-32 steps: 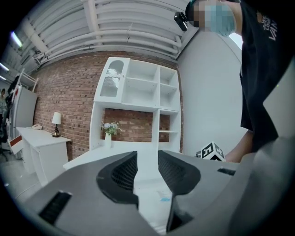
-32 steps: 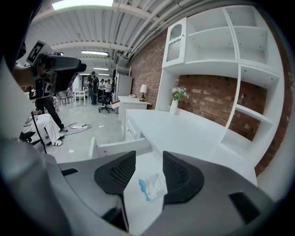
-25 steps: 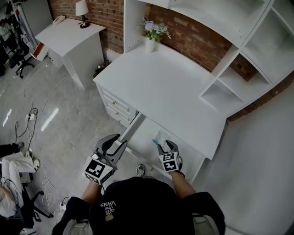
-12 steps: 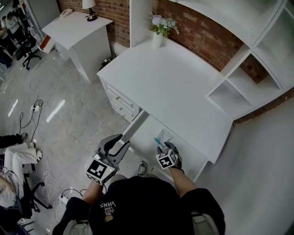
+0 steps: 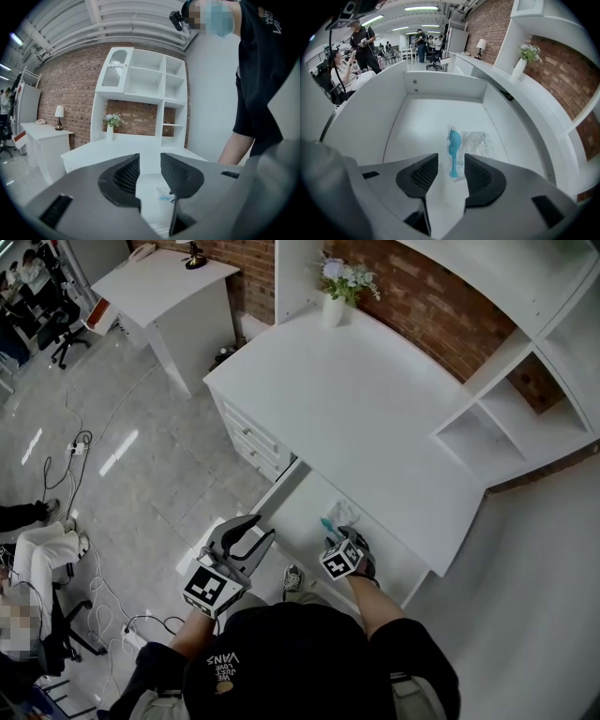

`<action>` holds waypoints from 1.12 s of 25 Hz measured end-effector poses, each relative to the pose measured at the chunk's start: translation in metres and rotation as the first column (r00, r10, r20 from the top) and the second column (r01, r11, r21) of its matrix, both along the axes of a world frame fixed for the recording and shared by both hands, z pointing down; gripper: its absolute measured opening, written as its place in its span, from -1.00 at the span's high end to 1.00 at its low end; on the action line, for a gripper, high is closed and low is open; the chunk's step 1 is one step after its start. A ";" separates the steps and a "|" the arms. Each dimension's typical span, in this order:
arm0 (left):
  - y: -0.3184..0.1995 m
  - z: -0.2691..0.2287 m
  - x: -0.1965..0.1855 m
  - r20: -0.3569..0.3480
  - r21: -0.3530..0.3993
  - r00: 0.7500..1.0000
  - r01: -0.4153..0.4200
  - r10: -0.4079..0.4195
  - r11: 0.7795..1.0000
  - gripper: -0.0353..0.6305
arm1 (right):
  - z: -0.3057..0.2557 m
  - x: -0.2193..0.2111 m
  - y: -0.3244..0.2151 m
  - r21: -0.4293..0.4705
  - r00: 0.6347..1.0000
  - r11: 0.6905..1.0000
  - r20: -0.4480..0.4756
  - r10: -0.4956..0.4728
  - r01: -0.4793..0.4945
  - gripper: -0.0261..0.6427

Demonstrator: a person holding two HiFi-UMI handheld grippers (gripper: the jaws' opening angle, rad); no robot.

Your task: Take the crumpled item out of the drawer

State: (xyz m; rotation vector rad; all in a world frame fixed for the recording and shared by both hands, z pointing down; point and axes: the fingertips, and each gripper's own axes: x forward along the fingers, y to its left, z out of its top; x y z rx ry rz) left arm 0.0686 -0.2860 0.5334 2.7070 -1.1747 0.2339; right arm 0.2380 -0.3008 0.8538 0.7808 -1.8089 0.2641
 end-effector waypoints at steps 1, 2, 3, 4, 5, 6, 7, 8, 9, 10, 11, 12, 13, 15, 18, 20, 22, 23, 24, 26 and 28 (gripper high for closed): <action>0.000 0.001 0.001 -0.001 -0.004 1.000 0.001 -0.001 1.000 0.53 | 0.003 0.001 -0.002 -0.010 1.000 1.000 -0.008 -0.006 0.006 0.42; -0.001 0.003 0.001 -0.001 -0.007 1.000 0.002 -0.002 1.000 0.53 | 0.006 0.002 -0.003 -0.020 1.000 1.000 -0.015 -0.010 0.010 0.44; -0.001 0.004 0.002 -0.002 -0.010 1.000 0.003 -0.003 1.000 0.53 | 0.008 0.002 -0.005 -0.027 1.000 1.000 -0.021 -0.012 0.011 0.47; -0.001 0.004 0.001 -0.001 -0.013 1.000 0.005 -0.005 1.000 0.53 | 0.010 0.003 -0.007 -0.031 1.000 0.999 -0.025 -0.011 0.010 0.50; -0.002 0.005 0.000 0.000 -0.016 1.000 0.008 -0.008 1.000 0.53 | 0.012 0.003 -0.009 -0.033 1.000 0.999 -0.027 -0.008 0.007 0.55; -0.002 0.005 -0.001 0.002 -0.018 1.000 0.010 -0.010 1.000 0.53 | 0.013 0.003 -0.010 -0.035 1.000 0.999 -0.029 -0.005 0.004 0.57; -0.002 0.005 -0.002 0.004 -0.020 1.000 0.011 -0.011 1.000 0.53 | 0.013 0.003 -0.011 -0.036 1.000 0.999 -0.031 -0.002 0.001 0.58; -0.002 0.004 -0.004 0.006 -0.021 1.000 0.013 -0.013 1.000 0.53 | 0.014 0.003 -0.013 -0.036 0.999 0.999 -0.034 0.002 -0.003 0.59; -0.003 0.004 -0.005 0.007 -0.022 1.000 0.016 -0.016 1.000 0.53 | 0.013 0.003 -0.014 -0.037 0.999 0.999 -0.035 0.006 -0.007 0.60; -0.004 0.004 -0.007 0.009 -0.022 1.000 0.020 -0.019 1.000 0.53 | 0.012 0.002 -0.016 -0.035 0.999 0.999 -0.035 0.008 -0.009 0.62; -0.005 0.004 -0.008 0.010 -0.023 1.000 0.023 -0.023 0.999 0.53 | 0.010 0.001 -0.018 -0.029 0.999 1.000 -0.038 0.009 -0.010 0.67; -0.005 0.004 -0.010 0.011 -0.023 1.000 0.026 -0.026 0.999 0.53 | 0.008 0.001 -0.020 -0.020 0.999 1.000 -0.042 0.010 -0.010 0.79; -0.006 0.004 -0.011 0.012 -0.023 1.000 0.028 -0.028 0.999 0.53 | 0.007 0.001 -0.021 -0.011 0.999 1.000 -0.045 0.010 -0.011 0.83; -0.007 0.005 -0.013 0.012 -0.023 1.000 0.029 -0.029 0.999 0.53 | 0.005 0.002 -0.024 0.005 0.999 1.000 -0.047 0.018 -0.017 0.87; -0.009 0.006 -0.013 0.008 -0.025 1.000 0.025 -0.025 0.999 0.53 | 0.001 0.004 -0.027 0.029 0.998 0.999 -0.032 0.047 -0.046 0.90; -0.010 0.007 -0.012 0.006 -0.025 1.000 0.018 -0.018 1.000 0.53 | -0.006 0.003 -0.030 0.047 0.998 0.997 -0.012 0.067 -0.067 0.90; -0.011 0.006 -0.011 0.003 -0.022 1.000 0.009 -0.009 1.000 0.53 | -0.015 0.000 -0.031 0.064 0.996 0.994 0.013 0.084 -0.085 0.91; -0.012 0.005 -0.010 0.002 -0.019 1.000 0.004 -0.004 1.000 0.53 | -0.020 -0.003 -0.032 0.071 0.995 0.993 0.029 0.092 -0.094 0.91; -0.012 0.004 -0.010 0.000 -0.017 1.000 -0.001 0.001 1.000 0.53 | -0.025 -0.005 -0.031 0.076 0.994 0.992 0.045 0.101 -0.104 0.91; -0.012 0.002 -0.009 -0.004 -0.013 1.000 -0.014 0.013 1.000 0.53 | -0.036 -0.010 -0.030 0.085 0.990 0.989 0.078 0.116 -0.123 0.91; -0.012 -0.001 -0.009 -0.005 -0.007 1.000 -0.027 0.027 1.000 0.53 | -0.047 -0.015 -0.028 0.095 0.986 0.986 0.108 0.125 -0.136 0.91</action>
